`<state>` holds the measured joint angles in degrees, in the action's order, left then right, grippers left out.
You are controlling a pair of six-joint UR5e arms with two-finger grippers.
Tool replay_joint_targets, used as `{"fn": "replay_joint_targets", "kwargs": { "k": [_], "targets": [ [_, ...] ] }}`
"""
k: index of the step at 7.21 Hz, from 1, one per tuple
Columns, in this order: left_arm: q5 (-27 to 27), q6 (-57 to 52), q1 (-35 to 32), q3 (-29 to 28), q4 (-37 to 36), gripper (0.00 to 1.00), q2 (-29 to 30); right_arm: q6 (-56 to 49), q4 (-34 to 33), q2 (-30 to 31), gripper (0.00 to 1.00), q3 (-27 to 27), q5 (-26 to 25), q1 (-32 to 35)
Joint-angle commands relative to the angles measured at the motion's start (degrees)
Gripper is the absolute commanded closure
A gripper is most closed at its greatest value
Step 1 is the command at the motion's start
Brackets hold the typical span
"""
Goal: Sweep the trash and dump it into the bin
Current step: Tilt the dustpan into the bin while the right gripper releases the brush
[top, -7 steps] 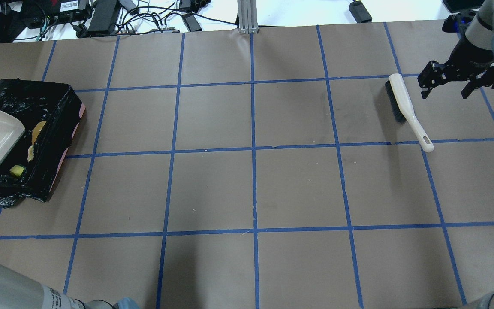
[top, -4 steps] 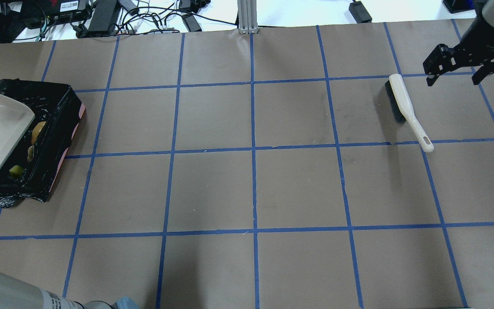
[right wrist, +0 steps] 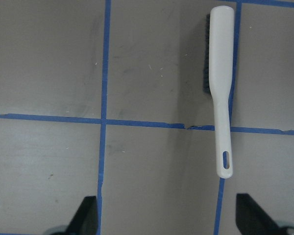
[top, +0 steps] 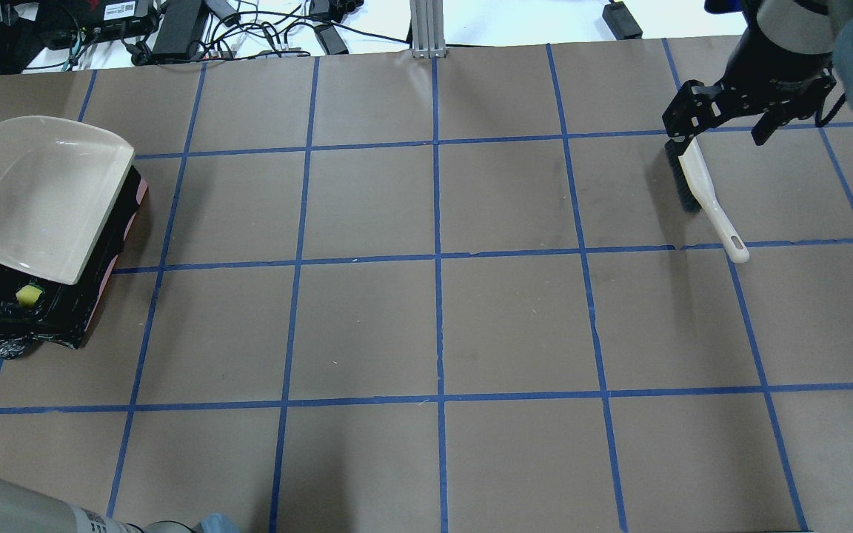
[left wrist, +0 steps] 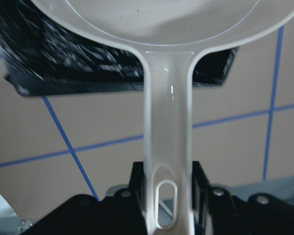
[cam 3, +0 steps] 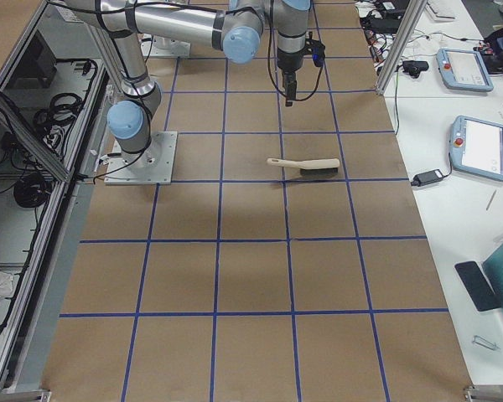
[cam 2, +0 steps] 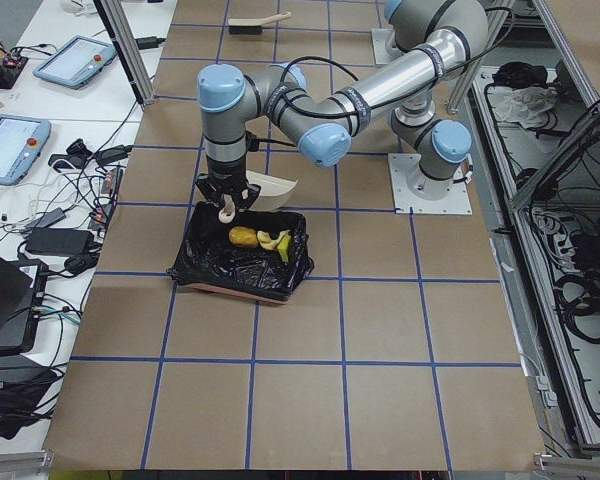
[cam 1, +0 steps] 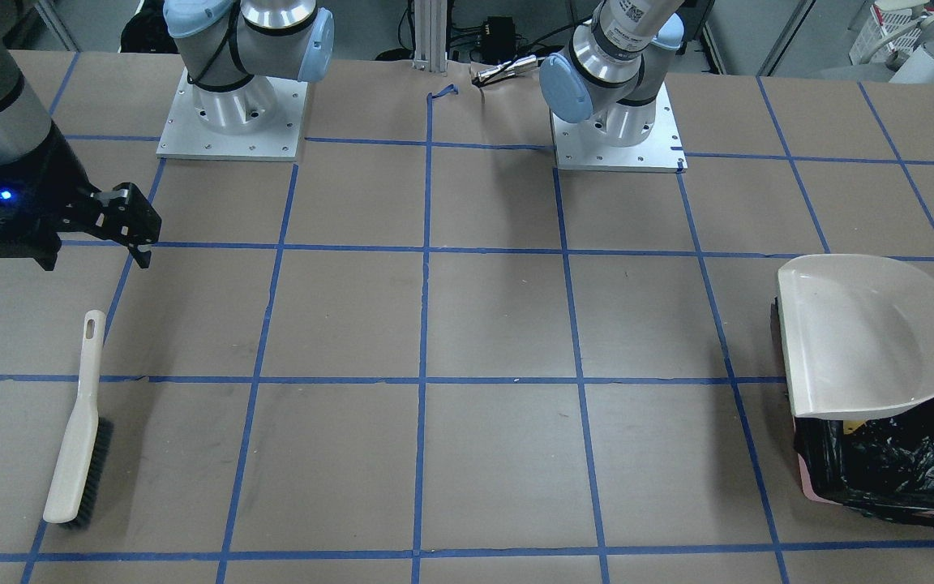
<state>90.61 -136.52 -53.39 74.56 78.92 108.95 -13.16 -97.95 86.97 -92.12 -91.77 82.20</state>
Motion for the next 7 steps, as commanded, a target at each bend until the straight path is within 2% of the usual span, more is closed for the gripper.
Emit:
{"fn": "replay_joint_targets", "kwargs": {
  "k": [1,3,4,5,7],
  "targets": [
    [-5.02,9.12,-6.41,0.41,0.79,0.98,2.65,-0.37,1.70,-0.05,0.00,-0.25,0.71,2.61],
    [-3.07,22.82,-14.08,0.41,0.01,0.98,5.99,-0.63,1.62,-0.13,0.00,-0.52,0.71,3.76],
    [-3.16,26.96,-15.59,0.41,-0.61,0.96,8.36,-0.55,1.70,-0.13,0.00,-0.61,0.63,3.76],
    [-3.25,29.88,-17.43,0.41,-4.18,0.96,10.99,-0.46,1.62,-0.13,0.00,-0.61,0.54,3.76],
    [-3.07,35.61,-20.69,1.72,-6.23,0.95,13.56,-0.63,1.79,-0.05,0.00,-0.61,0.63,3.85]
  ]
}}
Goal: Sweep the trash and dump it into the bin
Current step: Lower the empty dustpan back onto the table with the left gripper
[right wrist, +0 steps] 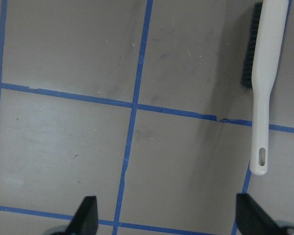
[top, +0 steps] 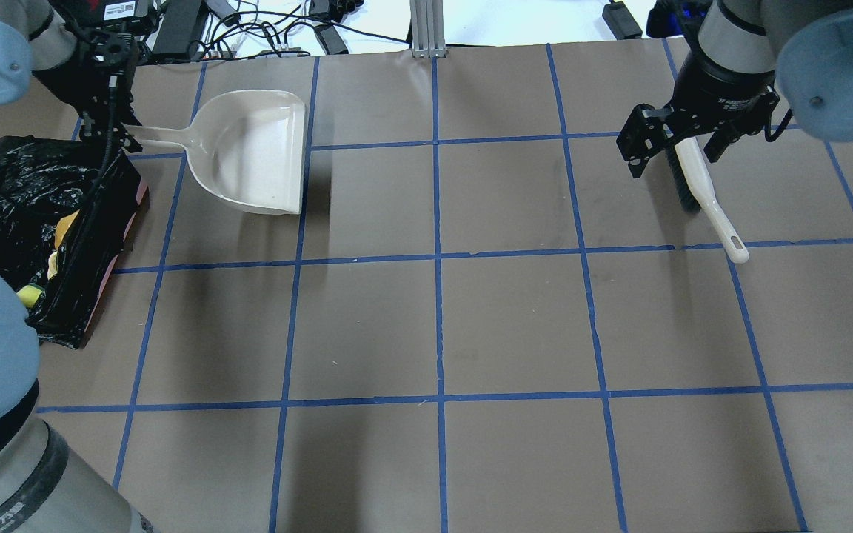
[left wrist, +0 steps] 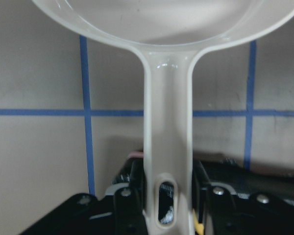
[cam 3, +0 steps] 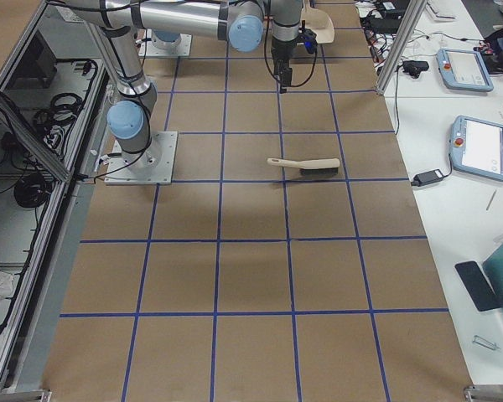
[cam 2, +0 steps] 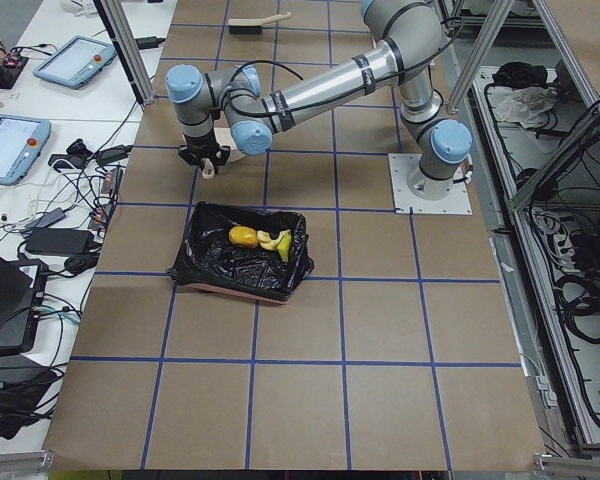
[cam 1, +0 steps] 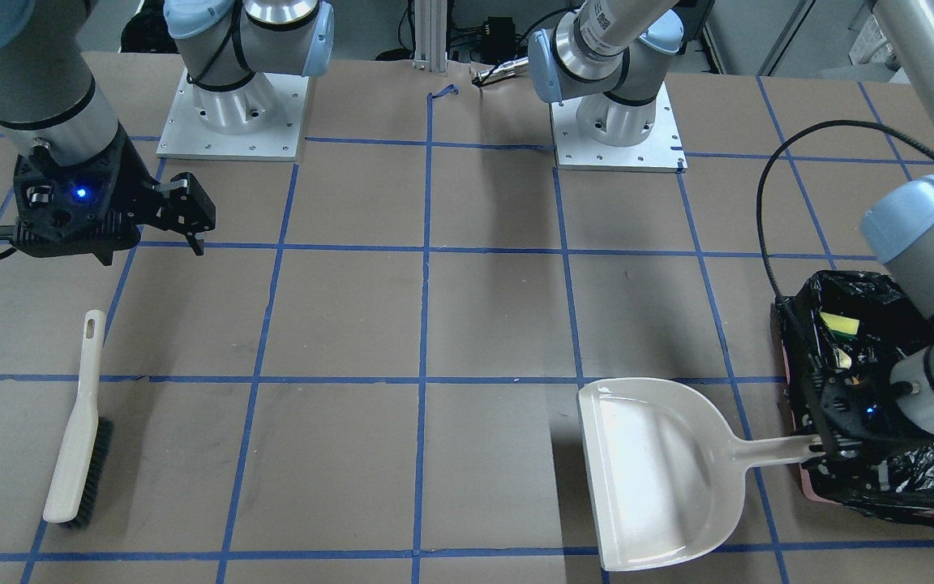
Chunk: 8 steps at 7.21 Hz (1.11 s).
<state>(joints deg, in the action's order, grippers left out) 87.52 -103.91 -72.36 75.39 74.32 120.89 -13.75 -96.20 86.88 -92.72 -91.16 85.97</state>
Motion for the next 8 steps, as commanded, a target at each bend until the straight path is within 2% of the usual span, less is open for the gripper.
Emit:
{"fn": "replay_joint_targets", "kwargs": {
  "k": [1,6,7,8],
  "targets": [
    [0.01,3.28,-2.17,2.21,-3.20,0.95,1.98,-0.05,0.31,0.13,0.00,0.00,0.02,0.16],
    [0.37,-2.85,-2.26,6.00,-4.97,0.93,1.98,0.66,2.24,0.83,0.00,0.17,-0.15,2.71],
    [0.45,-2.70,-2.26,6.35,-4.97,0.90,1.72,0.05,3.29,0.75,0.00,0.26,-0.33,2.71],
    [0.37,-1.91,-2.26,6.35,-5.14,0.39,1.98,0.04,3.13,0.75,0.00,0.44,0.02,2.63]
  ]
}}
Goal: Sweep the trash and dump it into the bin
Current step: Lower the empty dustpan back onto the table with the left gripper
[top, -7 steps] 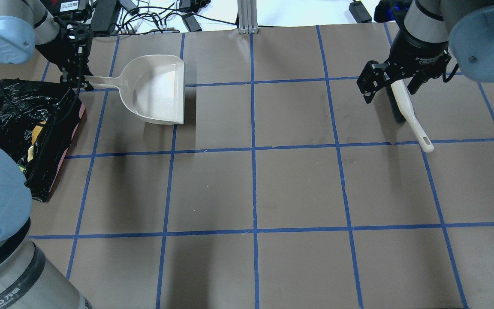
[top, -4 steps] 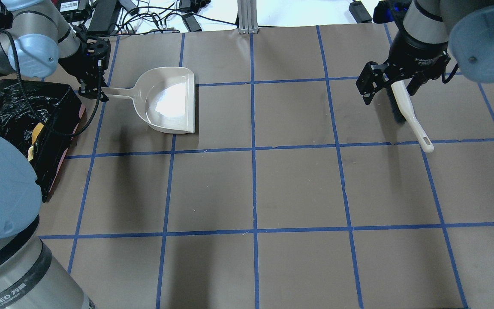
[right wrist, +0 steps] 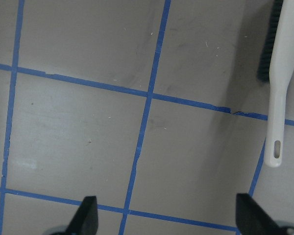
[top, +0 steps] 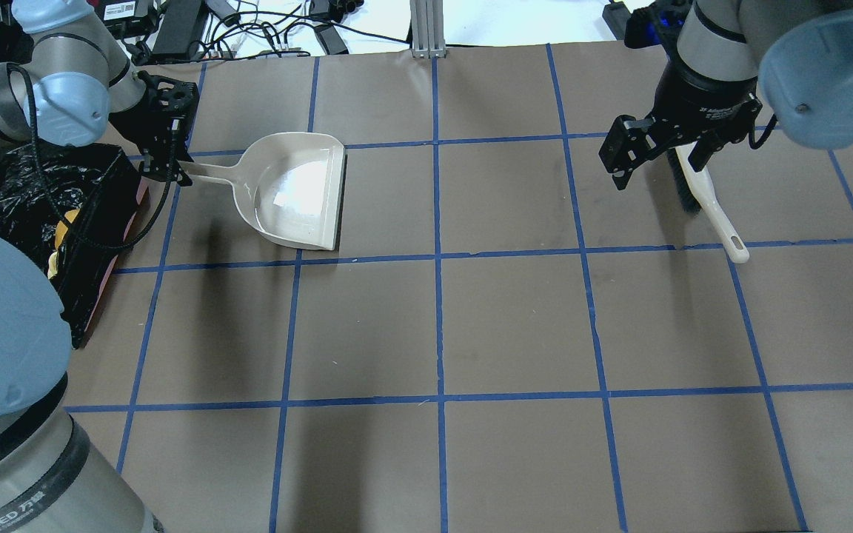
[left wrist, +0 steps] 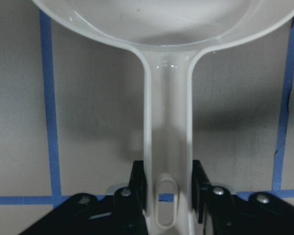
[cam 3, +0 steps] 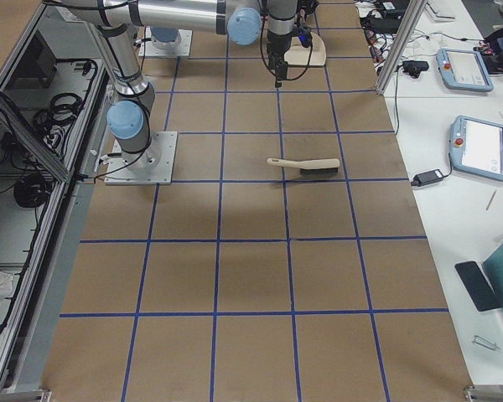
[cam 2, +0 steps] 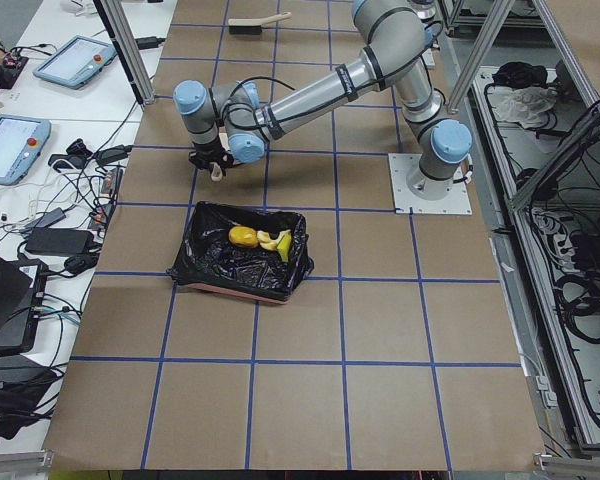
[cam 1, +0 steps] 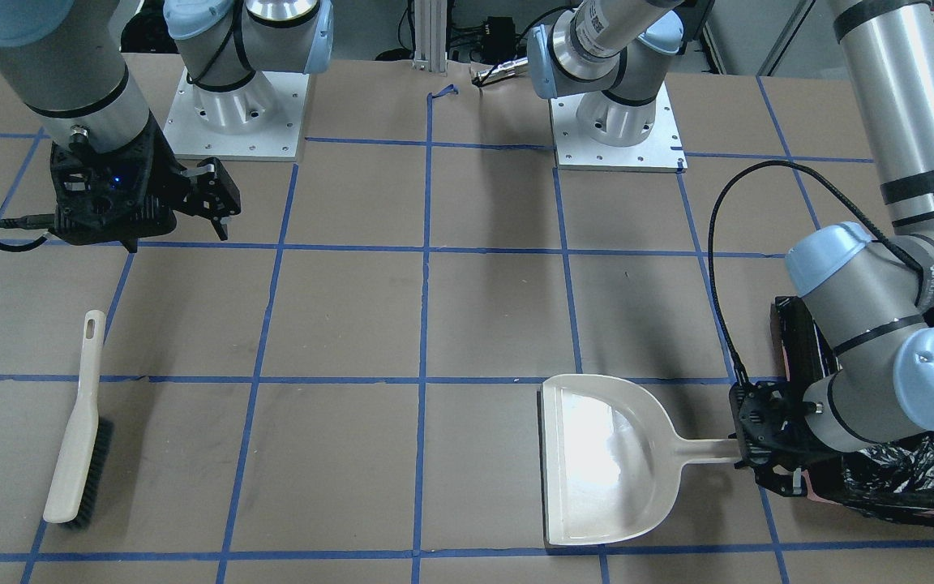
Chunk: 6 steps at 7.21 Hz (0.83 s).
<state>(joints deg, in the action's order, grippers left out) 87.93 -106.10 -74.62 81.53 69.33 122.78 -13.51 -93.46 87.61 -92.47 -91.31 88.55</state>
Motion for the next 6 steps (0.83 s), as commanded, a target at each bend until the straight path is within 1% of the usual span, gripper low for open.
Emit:
{"fn": "replay_joint_targets", "kwargs": {
  "k": [1,2,3,4,5,6],
  "targets": [
    [-0.04,1.33,0.00,0.03,-0.42,0.02,-0.60,0.41,0.39,-0.07,0.00,0.19,0.25,0.13],
    [-0.13,2.12,-0.17,-0.67,-0.42,0.00,-2.70,0.41,0.47,0.01,0.00,0.19,0.42,0.13],
    [-0.74,2.39,-0.17,-1.02,0.19,0.00,-5.59,0.33,0.56,0.01,0.00,0.19,0.25,0.05],
    [-0.65,4.74,-0.52,-1.29,2.80,0.00,-9.28,0.33,0.22,0.10,0.00,0.19,0.42,0.13],
    [-0.74,5.46,-0.87,-2.86,9.79,0.02,-12.97,0.33,0.30,0.10,0.00,0.19,0.25,0.05],
    [-0.74,11.47,-1.48,-3.74,14.47,0.03,-16.57,0.33,0.47,0.10,0.00,0.10,0.34,0.05]
  ]
}}
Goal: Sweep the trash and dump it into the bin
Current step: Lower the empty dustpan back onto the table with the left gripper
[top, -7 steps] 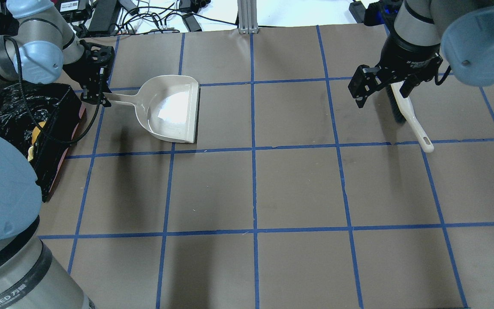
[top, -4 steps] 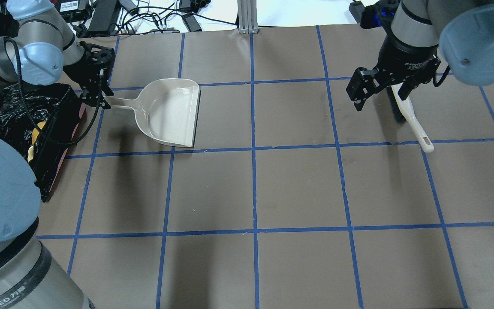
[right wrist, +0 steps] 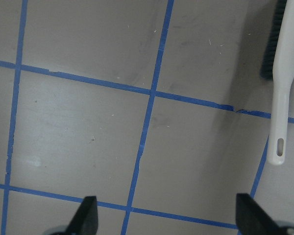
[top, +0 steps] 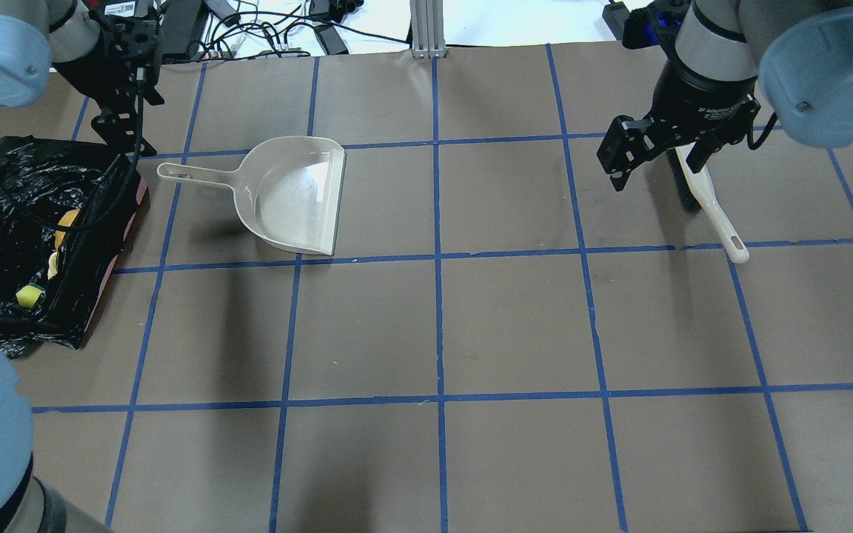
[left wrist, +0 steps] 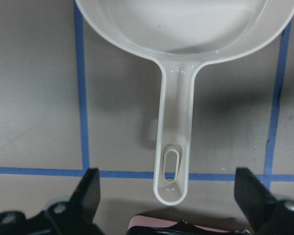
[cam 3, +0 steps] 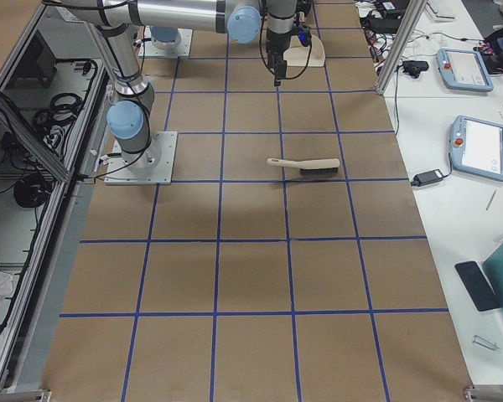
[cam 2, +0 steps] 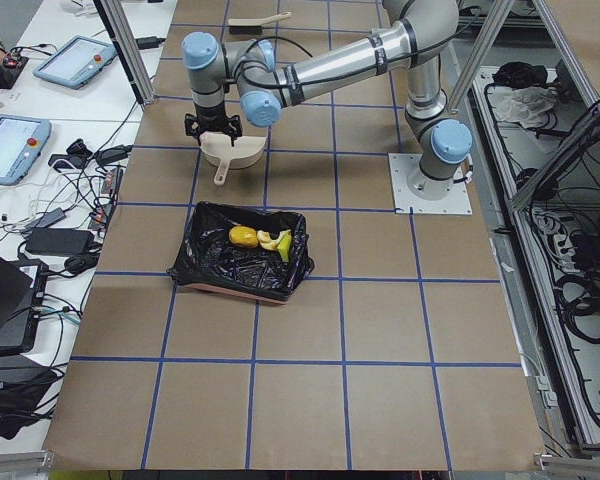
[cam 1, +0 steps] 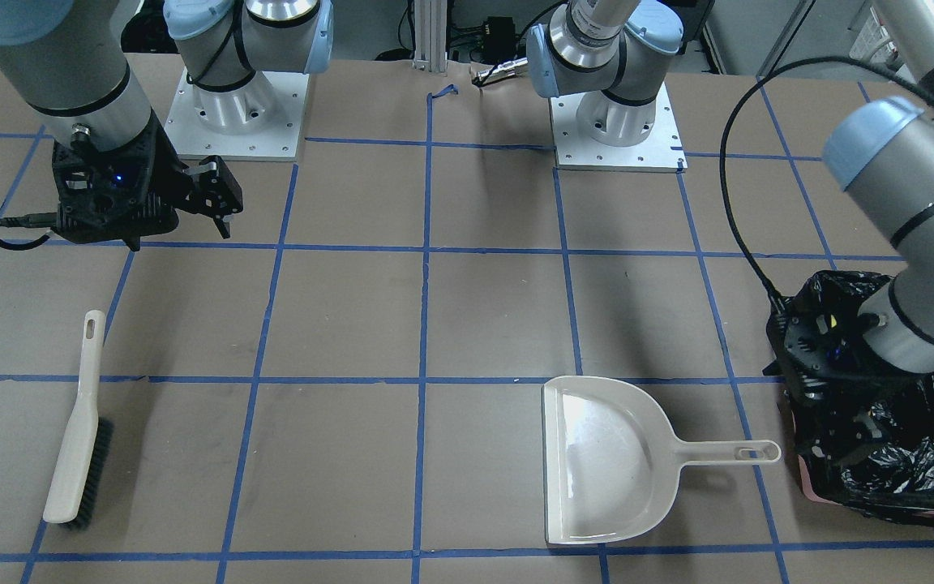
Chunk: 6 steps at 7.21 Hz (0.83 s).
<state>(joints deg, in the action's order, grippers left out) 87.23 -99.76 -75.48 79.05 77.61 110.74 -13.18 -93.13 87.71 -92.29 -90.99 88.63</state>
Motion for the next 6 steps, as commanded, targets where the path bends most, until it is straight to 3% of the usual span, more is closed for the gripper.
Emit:
{"fn": "replay_joint_targets", "kwargs": {
  "k": [1,5,6],
  "targets": [
    [0.04,12.76,-2.29,-1.17,9.37,0.03,-8.05,0.00,0.05,0.00,0.00,-0.08,0.02,0.05],
    [0.92,60.10,-12.40,2.94,10.81,0.00,-14.74,0.09,0.05,0.18,0.00,-0.17,-0.07,-0.03],
    [0.92,65.61,-12.41,3.74,11.42,0.00,-16.41,0.00,-0.04,0.18,0.00,-0.17,-0.07,-0.03]
  ]
}}
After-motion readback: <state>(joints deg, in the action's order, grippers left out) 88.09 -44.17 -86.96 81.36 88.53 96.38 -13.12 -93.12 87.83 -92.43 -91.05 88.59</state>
